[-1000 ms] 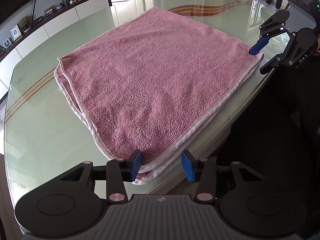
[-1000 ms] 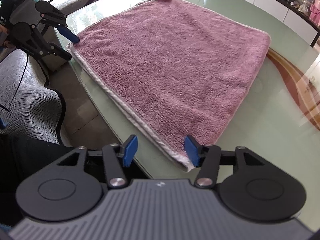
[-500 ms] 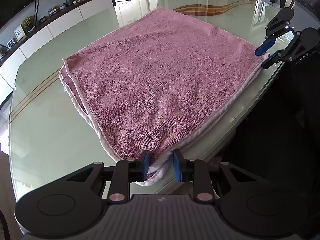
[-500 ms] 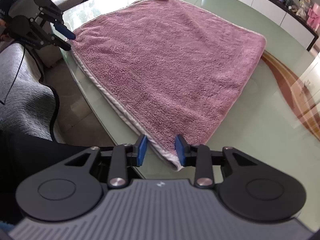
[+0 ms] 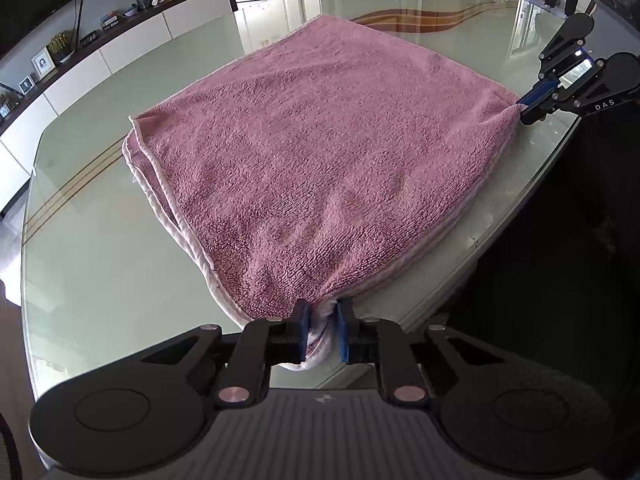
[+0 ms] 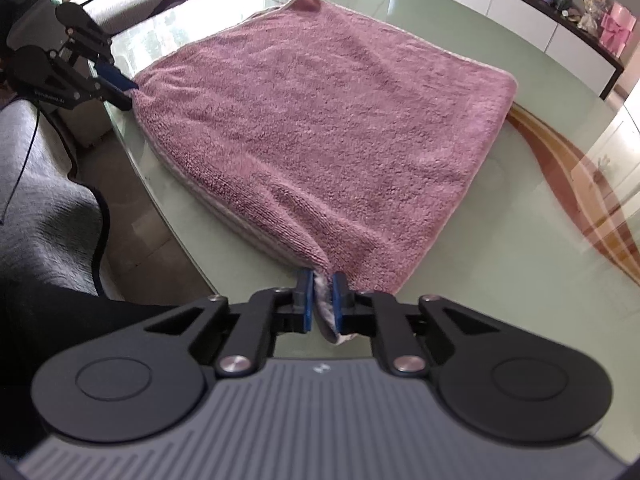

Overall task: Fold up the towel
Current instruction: 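Close both grippers on the corners of the folded towel, then lift the gripped corners with both grippers and fold them across the towel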

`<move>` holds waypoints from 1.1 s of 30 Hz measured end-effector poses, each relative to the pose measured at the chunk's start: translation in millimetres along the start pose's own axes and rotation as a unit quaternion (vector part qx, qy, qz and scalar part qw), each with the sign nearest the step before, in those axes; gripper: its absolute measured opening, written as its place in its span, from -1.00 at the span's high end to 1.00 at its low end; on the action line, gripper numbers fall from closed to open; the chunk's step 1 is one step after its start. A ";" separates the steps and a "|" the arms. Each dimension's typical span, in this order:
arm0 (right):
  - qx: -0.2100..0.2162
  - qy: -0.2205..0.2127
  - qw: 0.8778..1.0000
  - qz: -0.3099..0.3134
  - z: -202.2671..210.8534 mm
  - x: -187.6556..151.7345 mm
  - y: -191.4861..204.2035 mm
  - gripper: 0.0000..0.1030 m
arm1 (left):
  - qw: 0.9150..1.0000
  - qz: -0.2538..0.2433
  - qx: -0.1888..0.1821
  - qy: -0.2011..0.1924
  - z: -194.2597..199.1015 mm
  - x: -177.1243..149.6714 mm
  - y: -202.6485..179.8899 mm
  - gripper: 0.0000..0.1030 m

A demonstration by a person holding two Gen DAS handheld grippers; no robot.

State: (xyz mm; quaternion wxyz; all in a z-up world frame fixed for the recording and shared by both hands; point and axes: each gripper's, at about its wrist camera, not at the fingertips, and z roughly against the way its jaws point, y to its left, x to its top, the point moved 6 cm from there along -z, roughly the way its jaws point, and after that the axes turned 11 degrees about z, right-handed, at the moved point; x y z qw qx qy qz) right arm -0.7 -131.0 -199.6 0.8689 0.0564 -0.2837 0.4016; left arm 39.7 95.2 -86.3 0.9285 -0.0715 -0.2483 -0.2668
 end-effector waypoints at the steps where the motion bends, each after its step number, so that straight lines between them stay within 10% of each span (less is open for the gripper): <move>1: 0.001 -0.002 1.000 -0.002 2.0 1.1 -1.0 0.82 | 1.000 0.000 0.000 -0.001 1.1 0.6 0.0 0.72; 33: -0.087 -0.108 0.989 -0.047 -4.9 104.4 -112.2 0.84 | 0.985 0.095 0.063 -0.133 20.6 129.9 74.1 0.81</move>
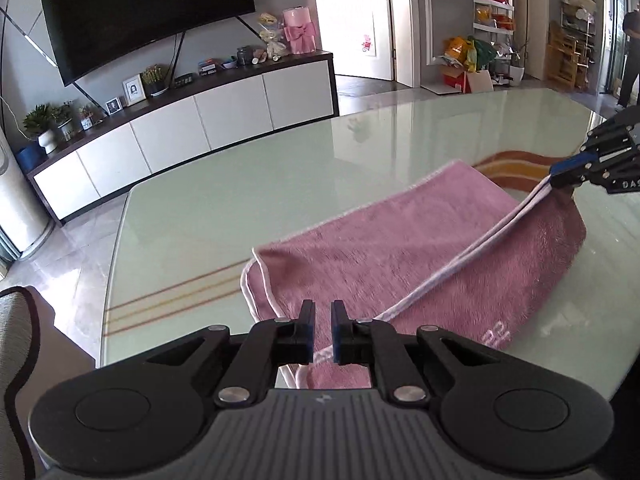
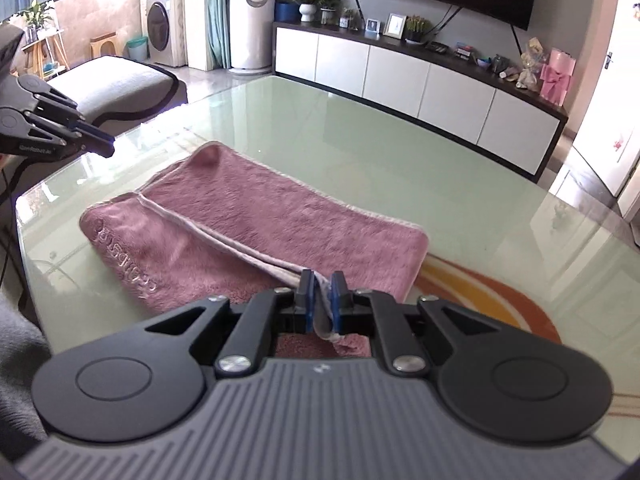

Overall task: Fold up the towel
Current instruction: 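Lift the gripped corners with both grippers and fold them across the towel, then open the left gripper while the right gripper holds the towel edge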

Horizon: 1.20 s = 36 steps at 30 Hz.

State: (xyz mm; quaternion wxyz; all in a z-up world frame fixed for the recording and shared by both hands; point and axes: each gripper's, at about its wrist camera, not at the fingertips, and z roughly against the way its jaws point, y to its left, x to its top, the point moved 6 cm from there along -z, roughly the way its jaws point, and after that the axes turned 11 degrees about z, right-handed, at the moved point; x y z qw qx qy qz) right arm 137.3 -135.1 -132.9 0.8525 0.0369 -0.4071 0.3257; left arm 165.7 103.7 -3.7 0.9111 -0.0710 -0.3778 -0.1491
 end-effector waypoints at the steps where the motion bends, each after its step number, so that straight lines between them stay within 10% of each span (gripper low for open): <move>1: 0.002 0.005 1.000 -0.001 -5.0 -0.6 -2.5 0.84 | 1.000 -0.002 -0.006 0.008 -4.6 0.2 0.7 0.81; 12: 0.043 0.055 0.997 -0.018 -44.9 -25.0 -10.1 0.81 | 0.994 -0.039 -0.046 0.088 -58.0 -32.6 3.2 0.52; 16: 0.046 0.053 0.997 -0.024 -44.0 -28.8 -17.4 0.36 | 0.992 -0.051 -0.057 0.100 -68.1 -36.2 1.7 0.40; 21: 0.051 0.040 0.998 -0.015 -32.7 -33.3 -20.8 0.30 | 0.990 -0.062 -0.061 0.108 -73.8 -38.4 2.1 0.34; 29: 0.073 0.051 0.995 -0.033 -46.4 -45.5 -25.3 0.34 | 0.990 -0.070 -0.068 0.102 -74.8 -40.5 2.8 0.32; 36: 0.082 0.027 0.996 -0.019 -37.5 -41.4 -18.6 0.84 | 0.990 -0.083 -0.068 0.095 -73.3 -41.2 0.6 0.28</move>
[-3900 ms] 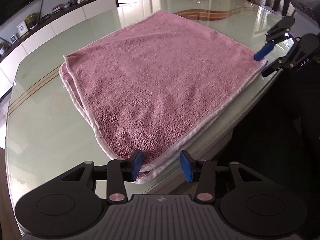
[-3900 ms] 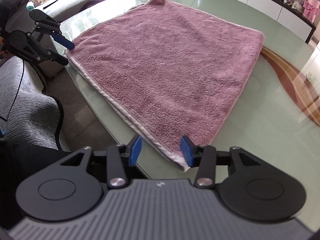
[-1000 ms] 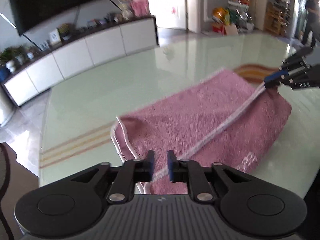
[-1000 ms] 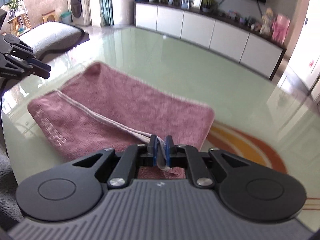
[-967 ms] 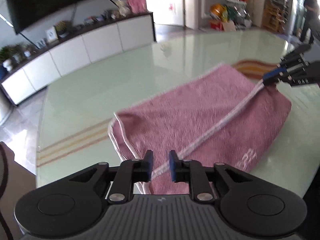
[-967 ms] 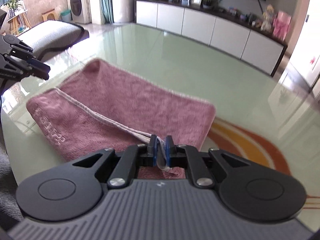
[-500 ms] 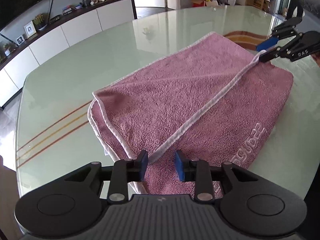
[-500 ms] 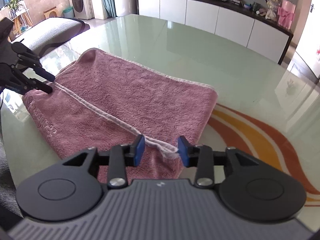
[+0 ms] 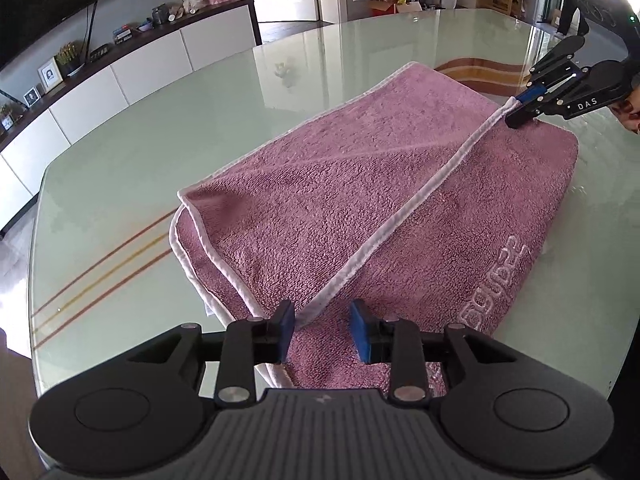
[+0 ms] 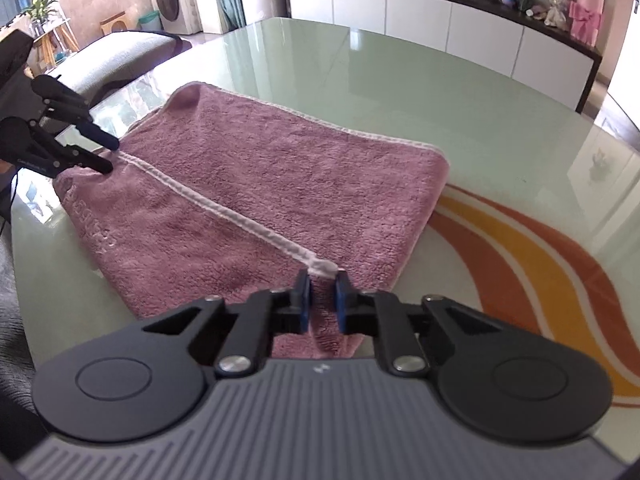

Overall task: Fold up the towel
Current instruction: 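Open the left gripper while the right gripper holds the towel edge, then close the left gripper on the white-bordered towel edge while right gripper holds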

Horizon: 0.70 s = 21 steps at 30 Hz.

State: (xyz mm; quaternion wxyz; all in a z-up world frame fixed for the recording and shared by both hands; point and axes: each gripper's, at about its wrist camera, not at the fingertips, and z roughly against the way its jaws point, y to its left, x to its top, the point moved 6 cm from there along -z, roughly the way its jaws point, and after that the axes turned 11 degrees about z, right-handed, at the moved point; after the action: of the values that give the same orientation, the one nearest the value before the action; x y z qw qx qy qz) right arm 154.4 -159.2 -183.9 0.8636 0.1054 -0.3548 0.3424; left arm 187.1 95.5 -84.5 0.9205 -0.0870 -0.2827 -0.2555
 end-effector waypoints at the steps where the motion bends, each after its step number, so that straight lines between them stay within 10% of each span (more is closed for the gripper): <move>1: 0.006 -0.012 1.000 0.001 5.4 1.7 2.1 0.84 | 1.000 -0.001 0.002 -0.001 -0.2 0.3 0.8 0.23; 8: 0.061 -0.089 0.994 0.032 54.1 6.5 21.1 0.84 | 1.000 -0.010 0.009 -0.003 -1.3 0.5 3.7 0.03; 21: 0.089 -0.100 0.989 0.062 82.5 -6.8 41.4 0.84 | 1.000 -0.026 -0.003 0.002 -4.9 2.2 5.5 0.03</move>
State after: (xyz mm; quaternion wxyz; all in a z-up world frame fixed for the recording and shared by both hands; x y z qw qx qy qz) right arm 78.8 -167.0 -131.2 0.7878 0.1933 -0.4132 0.4137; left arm 193.8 97.8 -87.4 0.9140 -0.0822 -0.2819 -0.2801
